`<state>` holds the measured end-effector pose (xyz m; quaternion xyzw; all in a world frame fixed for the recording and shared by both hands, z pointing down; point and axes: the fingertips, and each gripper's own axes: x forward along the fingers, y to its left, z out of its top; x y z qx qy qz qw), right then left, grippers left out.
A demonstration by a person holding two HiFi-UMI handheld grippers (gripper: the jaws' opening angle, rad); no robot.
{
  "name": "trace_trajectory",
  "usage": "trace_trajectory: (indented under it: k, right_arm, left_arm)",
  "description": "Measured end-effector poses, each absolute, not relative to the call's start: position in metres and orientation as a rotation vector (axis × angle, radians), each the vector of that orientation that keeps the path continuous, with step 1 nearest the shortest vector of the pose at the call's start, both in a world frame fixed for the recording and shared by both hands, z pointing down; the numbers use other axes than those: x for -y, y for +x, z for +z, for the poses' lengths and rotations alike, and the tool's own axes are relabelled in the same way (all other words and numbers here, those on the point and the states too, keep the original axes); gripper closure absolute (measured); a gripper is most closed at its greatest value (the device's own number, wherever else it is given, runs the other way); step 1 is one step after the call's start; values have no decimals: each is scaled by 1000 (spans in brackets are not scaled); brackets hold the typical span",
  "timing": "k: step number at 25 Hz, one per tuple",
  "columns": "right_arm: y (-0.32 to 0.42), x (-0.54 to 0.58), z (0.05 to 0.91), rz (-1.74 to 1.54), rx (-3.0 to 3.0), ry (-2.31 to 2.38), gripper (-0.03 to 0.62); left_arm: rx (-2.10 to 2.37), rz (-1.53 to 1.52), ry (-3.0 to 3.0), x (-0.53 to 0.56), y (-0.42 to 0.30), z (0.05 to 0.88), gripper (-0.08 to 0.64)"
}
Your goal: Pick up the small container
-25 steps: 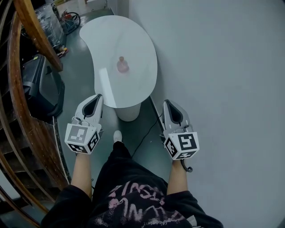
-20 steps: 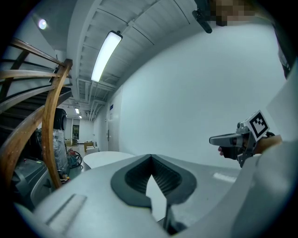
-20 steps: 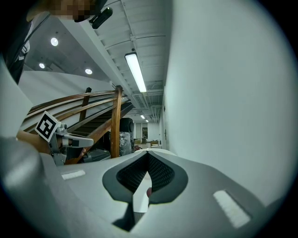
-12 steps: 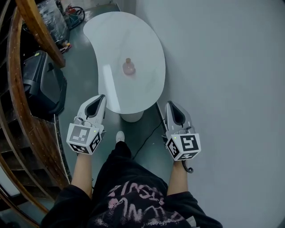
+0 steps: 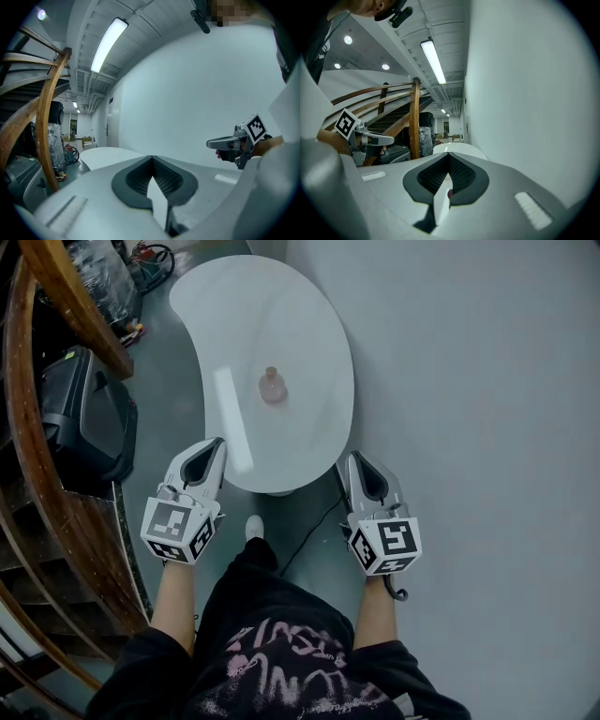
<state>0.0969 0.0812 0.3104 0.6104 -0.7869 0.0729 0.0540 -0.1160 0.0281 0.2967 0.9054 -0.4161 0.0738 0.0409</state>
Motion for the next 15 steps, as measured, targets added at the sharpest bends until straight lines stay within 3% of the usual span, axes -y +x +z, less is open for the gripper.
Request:
trace_trajectory:
  k: [15]
  right_arm:
    - [80, 17, 306, 249, 2343, 1867, 580]
  left_arm:
    - [1190, 253, 2777, 78, -120, 303, 559]
